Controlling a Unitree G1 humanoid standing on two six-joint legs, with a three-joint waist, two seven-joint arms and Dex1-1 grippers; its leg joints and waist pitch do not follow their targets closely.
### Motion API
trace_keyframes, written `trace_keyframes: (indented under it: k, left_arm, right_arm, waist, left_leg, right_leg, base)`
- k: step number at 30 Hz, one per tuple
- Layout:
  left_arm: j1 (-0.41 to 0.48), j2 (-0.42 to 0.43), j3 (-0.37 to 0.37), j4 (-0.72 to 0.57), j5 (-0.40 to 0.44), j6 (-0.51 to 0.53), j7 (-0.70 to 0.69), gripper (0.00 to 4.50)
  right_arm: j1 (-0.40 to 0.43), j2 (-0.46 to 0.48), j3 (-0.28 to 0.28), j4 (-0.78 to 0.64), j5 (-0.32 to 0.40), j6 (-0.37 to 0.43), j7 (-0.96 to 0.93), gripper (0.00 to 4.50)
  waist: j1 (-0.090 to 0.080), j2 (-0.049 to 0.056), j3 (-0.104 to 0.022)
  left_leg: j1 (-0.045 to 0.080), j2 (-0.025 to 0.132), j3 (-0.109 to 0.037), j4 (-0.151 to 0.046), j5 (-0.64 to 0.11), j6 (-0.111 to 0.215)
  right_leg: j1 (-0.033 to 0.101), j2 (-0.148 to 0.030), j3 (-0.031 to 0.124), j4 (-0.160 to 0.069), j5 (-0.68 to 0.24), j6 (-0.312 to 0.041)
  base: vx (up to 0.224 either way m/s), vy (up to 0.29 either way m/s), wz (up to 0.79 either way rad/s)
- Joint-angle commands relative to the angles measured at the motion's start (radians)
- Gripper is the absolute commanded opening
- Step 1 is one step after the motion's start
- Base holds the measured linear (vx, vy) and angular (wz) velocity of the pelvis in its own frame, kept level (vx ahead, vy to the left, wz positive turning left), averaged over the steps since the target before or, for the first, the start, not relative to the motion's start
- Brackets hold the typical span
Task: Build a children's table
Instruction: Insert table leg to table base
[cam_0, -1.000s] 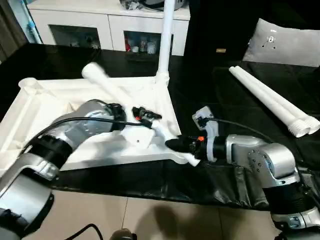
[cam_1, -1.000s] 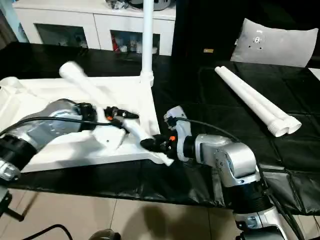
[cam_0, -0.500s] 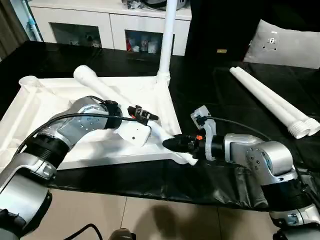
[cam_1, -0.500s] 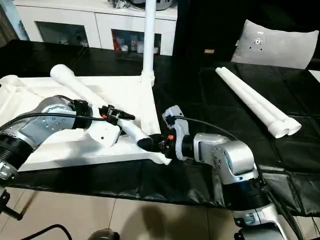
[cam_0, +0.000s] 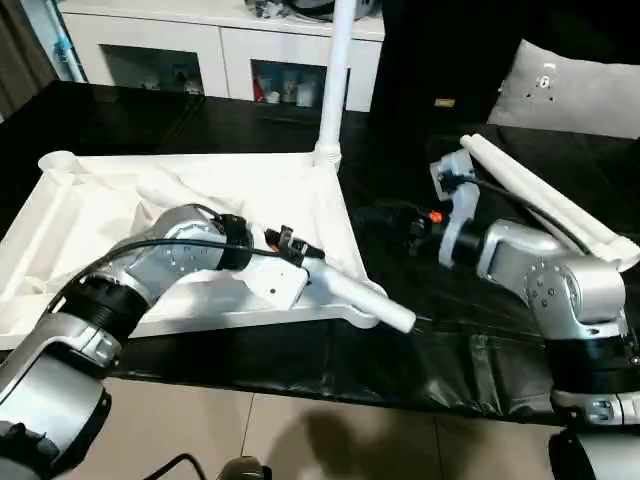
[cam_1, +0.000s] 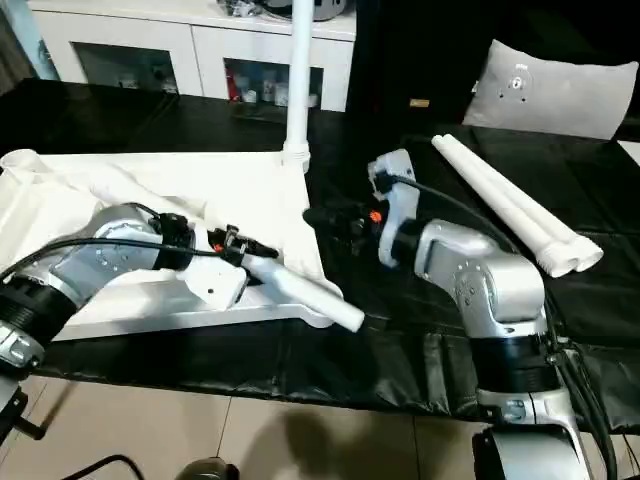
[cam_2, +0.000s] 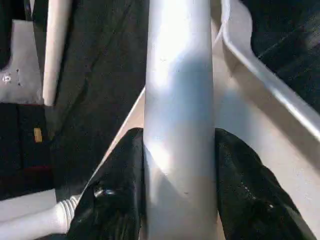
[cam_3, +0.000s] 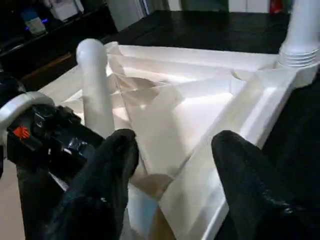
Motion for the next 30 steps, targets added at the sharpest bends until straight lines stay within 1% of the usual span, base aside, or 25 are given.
trace_keyframes:
  k: [1,2,4,5,7,8,10,11,12,14,15,16,17,18,19,20,22,23,24,25,26,27,28,29,30]
  left_arm:
    - [-0.029,0.001,0.024,0.019,0.014,0.026,0.030,1.61]
    - [-0.033,-0.002,0.033,0.026,0.009,0.039,0.042,1.61]
    - [-0.039,-0.008,0.050,0.036,0.004,0.066,0.069,1.61]
    - [-0.039,-0.011,0.056,0.038,-0.001,0.075,0.073,1.61]
    - [-0.041,-0.026,0.094,0.054,-0.031,0.131,0.106,1.61]
    - [-0.046,-0.034,0.117,0.065,-0.046,0.168,0.128,1.61]
    - [-0.062,-0.056,0.181,0.083,-0.092,0.256,0.180,1.61]
    - [-0.066,-0.061,0.195,0.088,-0.105,0.274,0.188,1.61]
    - [-0.070,-0.065,0.205,0.092,-0.114,0.288,0.195,1.61]
    - [-0.074,-0.068,0.215,0.096,-0.123,0.301,0.202,1.61]
    - [-0.091,-0.087,0.280,0.105,-0.179,0.366,0.247,1.61]
    - [-0.096,-0.094,0.304,0.106,-0.200,0.389,0.263,1.61]
    - [-0.097,-0.095,0.309,0.106,-0.205,0.393,0.267,1.61]
    - [-0.098,-0.100,0.327,0.100,-0.224,0.409,0.265,1.61]
    - [-0.102,-0.115,0.363,0.084,-0.263,0.428,0.277,1.61]
    - [-0.104,-0.133,0.400,0.067,-0.315,0.445,0.279,1.61]
    - [-0.106,-0.170,0.468,0.024,-0.420,0.498,0.280,1.61]
    - [-0.107,-0.174,0.474,0.018,-0.430,0.507,0.281,1.61]
    - [-0.108,-0.188,0.499,-0.002,-0.469,0.537,0.283,1.61]
    - [-0.110,-0.239,0.572,-0.089,-0.611,0.678,0.278,1.61]
    - [-0.110,-0.239,0.572,-0.089,-0.611,0.678,0.278,1.61]
    - [-0.110,-0.257,0.594,-0.120,-0.661,0.728,0.274,1.61]
    - [-0.110,-0.257,0.594,-0.120,-0.661,0.728,0.274,1.61]
    - [-0.107,-0.271,0.608,-0.155,-0.705,0.773,0.268,1.61]
    - [-0.107,-0.271,0.608,-0.155,-0.705,0.773,0.268,1.61]
  right_arm:
    - [-0.020,-0.006,-0.069,0.025,0.018,-0.052,-0.033,3.08]
    - [-0.026,-0.004,-0.087,0.036,0.008,-0.083,-0.052,3.08]
    - [-0.031,-0.002,-0.110,0.052,-0.024,-0.174,-0.073,3.31]
    - [-0.031,-0.003,-0.115,0.051,-0.024,-0.181,-0.071,3.31]
    - [-0.032,-0.006,-0.146,0.035,-0.008,-0.211,-0.057,3.51]
    - [-0.034,0.000,-0.172,0.014,0.014,-0.221,-0.055,3.64]
    - [-0.044,0.011,-0.228,-0.035,0.077,-0.209,-0.052,3.73]
    - [-0.046,0.010,-0.237,-0.043,0.093,-0.199,-0.044,3.79]
    - [-0.047,0.008,-0.244,-0.049,0.106,-0.192,-0.038,3.96]
    - [-0.049,0.006,-0.250,-0.054,0.119,-0.186,-0.031,4.06]
    - [-0.061,0.012,-0.288,-0.056,0.154,-0.245,-0.029,4.12]
    - [-0.067,0.018,-0.308,-0.056,0.171,-0.265,-0.033,4.24]
    - [-0.068,0.020,-0.313,-0.056,0.175,-0.268,-0.034,4.24]
    - [-0.072,0.025,-0.326,-0.055,0.190,-0.278,-0.035,4.41]
    - [-0.068,0.030,-0.333,-0.065,0.201,-0.288,-0.027,4.47]
    - [-0.060,0.035,-0.335,-0.075,0.209,-0.292,-0.019,4.47]
    - [-0.040,0.037,-0.320,-0.089,0.204,-0.290,-0.007,4.50]
    - [-0.037,0.037,-0.316,-0.090,0.201,-0.289,-0.006,4.50]
    - [-0.026,0.036,-0.303,-0.095,0.192,-0.285,-0.003,4.50]
    - [0.007,0.026,-0.245,-0.098,0.145,-0.278,0.000,4.50]
    - [0.007,0.026,-0.245,-0.098,0.145,-0.278,0.000,4.50]
    - [0.018,0.021,-0.222,-0.095,0.125,-0.277,0.001,4.50]
    - [0.018,0.021,-0.222,-0.095,0.125,-0.277,0.001,4.50]
    - [0.028,0.016,-0.196,-0.086,0.106,-0.278,0.001,4.50]
    - [0.028,0.016,-0.196,-0.086,0.106,-0.278,0.001,4.50]
  waist:
    - [0.000,0.005,-0.079]
    - [0.000,0.005,-0.079]
    - [-0.001,0.006,-0.078]
    - [-0.001,0.005,-0.079]
    - [-0.001,0.005,-0.078]
    - [-0.001,0.007,-0.079]
    - [-0.001,0.005,-0.080]
    - [0.001,0.006,-0.082]
    - [0.002,0.005,-0.082]
    - [0.001,0.005,-0.081]
    - [0.000,0.007,-0.079]
    - [0.001,0.006,-0.080]
    - [0.002,0.006,-0.080]
    - [0.001,0.005,-0.079]
    - [0.002,0.005,-0.079]
    - [0.003,0.005,-0.079]
    - [0.004,0.004,-0.081]
    - [0.007,0.005,-0.081]
    - [0.005,0.004,-0.079]
    - [0.007,-0.001,-0.078]
    - [0.013,0.002,-0.078]
    - [0.009,0.000,-0.076]
    - [0.009,-0.001,-0.075]
    - [0.008,-0.004,-0.074]
    - [0.010,-0.003,-0.074]
  left_leg:
    - [0.027,0.047,-0.015,-0.067,-0.153,-0.066]
    - [0.027,0.047,-0.015,-0.067,-0.153,-0.066]
    - [0.027,0.045,-0.014,-0.066,-0.159,-0.073]
    - [0.029,0.045,-0.014,-0.066,-0.159,-0.071]
    - [0.028,0.045,-0.015,-0.066,-0.158,-0.063]
    - [0.028,0.044,-0.014,-0.064,-0.152,-0.057]
    - [0.026,0.043,-0.014,-0.062,-0.141,-0.043]
    - [0.027,0.043,-0.015,-0.060,-0.129,-0.032]
    - [0.026,0.042,-0.015,-0.060,-0.125,-0.022]
    - [0.027,0.042,-0.015,-0.061,-0.125,-0.018]
    - [0.026,0.043,-0.013,-0.061,-0.137,-0.022]
    - [0.027,0.043,-0.014,-0.060,-0.144,-0.023]
    - [0.026,0.043,-0.014,-0.060,-0.143,-0.022]
    - [0.026,0.042,-0.014,-0.061,-0.139,-0.020]
    - [0.026,0.042,-0.014,-0.061,-0.139,-0.019]
    - [0.024,0.041,-0.013,-0.059,-0.132,-0.015]
    - [0.023,0.042,-0.013,-0.058,-0.114,-0.005]
    - [0.024,0.042,-0.014,-0.057,-0.112,-0.002]
    - [0.022,0.041,-0.013,-0.058,-0.117,0.001]
    - [0.024,0.041,-0.011,-0.058,-0.123,0.001]
    - [0.023,0.043,-0.012,-0.057,-0.116,-0.005]
    - [0.020,0.040,-0.012,-0.058,-0.129,0.000]
    - [0.022,0.039,-0.011,-0.058,-0.136,-0.001]
    - [0.021,0.039,-0.010,-0.059,-0.140,-0.003]
    - [0.021,0.040,-0.011,-0.059,-0.141,-0.004]
  right_leg:
    - [0.042,-0.084,0.050,-0.061,0.023,-0.179]
    - [0.042,-0.084,0.050,-0.061,0.023,-0.179]
    - [0.040,-0.084,0.050,-0.063,0.010,-0.182]
    - [0.041,-0.083,0.050,-0.063,0.010,-0.183]
    - [0.042,-0.082,0.049,-0.063,0.017,-0.188]
    - [0.042,-0.081,0.049,-0.061,0.032,-0.193]
    - [0.046,-0.080,0.049,-0.058,0.061,-0.203]
    - [0.046,-0.080,0.048,-0.056,0.075,-0.209]
    - [0.047,-0.079,0.048,-0.058,0.080,-0.212]
    - [0.046,-0.079,0.047,-0.060,0.072,-0.214]
    - [0.045,-0.080,0.047,-0.060,0.060,-0.217]
    - [0.045,-0.082,0.046,-0.062,0.050,-0.224]
    - [0.046,-0.082,0.046,-0.062,0.047,-0.224]
    - [0.046,-0.079,0.046,-0.063,0.042,-0.221]
    - [0.046,-0.080,0.047,-0.063,0.040,-0.220]
    - [0.047,-0.082,0.046,-0.062,0.051,-0.228]
    - [0.049,-0.079,0.044,-0.058,0.080,-0.240]
    - [0.047,-0.081,0.044,-0.060,0.080,-0.244]
    - [0.047,-0.080,0.044,-0.061,0.071,-0.243]
    - [0.047,-0.080,0.044,-0.064,0.056,-0.245]
    - [0.048,-0.083,0.043,-0.060,0.055,-0.260]
    - [0.047,-0.081,0.043,-0.065,0.025,-0.252]
    - [0.048,-0.081,0.044,-0.069,-0.002,-0.242]
    - [0.048,-0.080,0.045,-0.071,-0.018,-0.235]
    - [0.048,-0.081,0.045,-0.071,-0.031,-0.230]
  base:
    - [0.000,0.000,0.00]
    - [0.000,0.000,0.00]
    - [0.000,0.000,0.00]
    - [0.000,0.000,0.00]
    - [0.000,0.000,0.00]
    - [0.000,0.000,0.00]
    - [0.000,0.000,0.00]
    - [0.000,0.000,0.00]
    - [0.000,0.000,0.00]
    - [0.000,0.000,0.00]
    - [0.000,0.000,0.00]
    - [0.000,0.000,0.00]
    - [0.000,0.000,0.00]
    - [0.000,0.000,0.00]
    - [0.000,0.000,0.00]
    - [0.000,0.000,0.00]
    - [0.000,0.000,0.00]
    - [0.000,0.000,0.00]
    - [0.000,0.000,0.00]
    - [0.000,0.000,0.00]
    - [0.000,0.000,0.00]
    - [0.000,0.000,0.00]
    - [0.000,0.000,0.00]
    - [0.000,0.000,0.00]
    - [0.000,0.000,0.00]
